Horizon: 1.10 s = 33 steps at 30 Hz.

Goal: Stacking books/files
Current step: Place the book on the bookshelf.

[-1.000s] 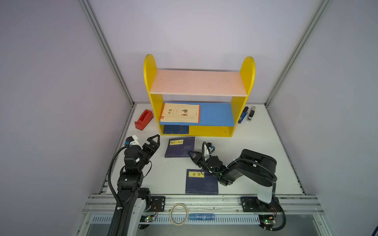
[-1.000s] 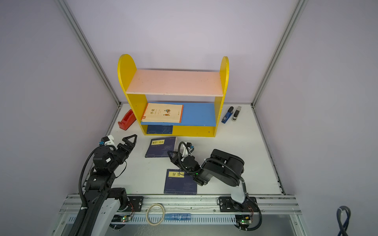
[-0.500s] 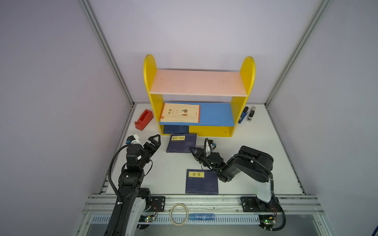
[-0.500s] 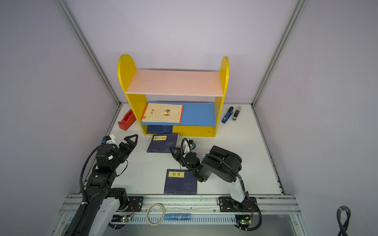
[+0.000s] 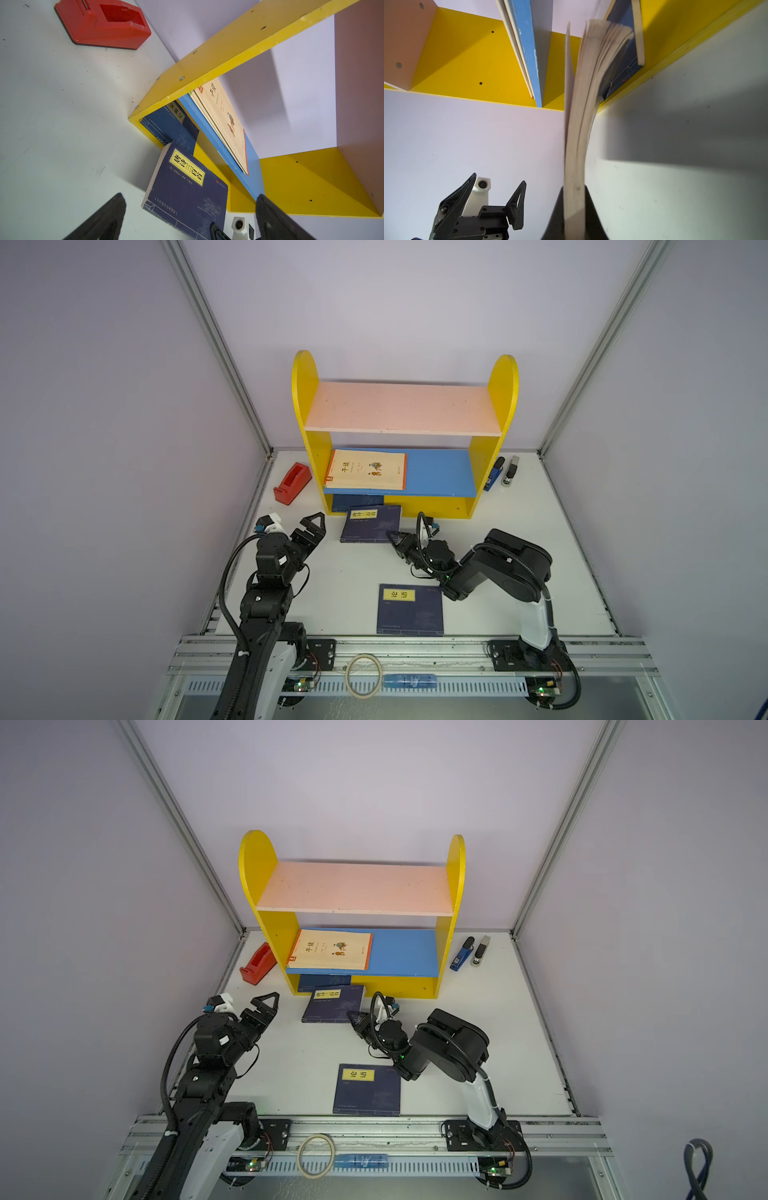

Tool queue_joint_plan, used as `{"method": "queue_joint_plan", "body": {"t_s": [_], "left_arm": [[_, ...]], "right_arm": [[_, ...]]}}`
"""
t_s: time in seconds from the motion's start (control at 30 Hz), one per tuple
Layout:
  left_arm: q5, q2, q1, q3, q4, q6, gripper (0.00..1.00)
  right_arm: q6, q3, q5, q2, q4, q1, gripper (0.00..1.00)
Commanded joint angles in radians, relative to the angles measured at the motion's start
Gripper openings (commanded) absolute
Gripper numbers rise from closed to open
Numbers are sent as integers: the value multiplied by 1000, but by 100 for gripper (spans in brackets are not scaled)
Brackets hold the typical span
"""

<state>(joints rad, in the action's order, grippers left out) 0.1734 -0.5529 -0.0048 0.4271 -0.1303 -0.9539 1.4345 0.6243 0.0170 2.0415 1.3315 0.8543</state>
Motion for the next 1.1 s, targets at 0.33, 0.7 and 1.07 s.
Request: {"method": "queue_joint_plan", "body": {"t_s": [0.33, 0.7, 1.07], "left_arm": [[-15, -4, 0, 9, 9, 16, 100], [-19, -6, 0, 7, 11, 17, 100], [-16, -4, 0, 9, 8, 15, 100]], "right_arm": [[-3, 93, 100, 84, 78, -48, 0], [15, 142, 111, 94, 78, -58, 0], [-18, 111, 69, 36, 78, -61, 0]]}}
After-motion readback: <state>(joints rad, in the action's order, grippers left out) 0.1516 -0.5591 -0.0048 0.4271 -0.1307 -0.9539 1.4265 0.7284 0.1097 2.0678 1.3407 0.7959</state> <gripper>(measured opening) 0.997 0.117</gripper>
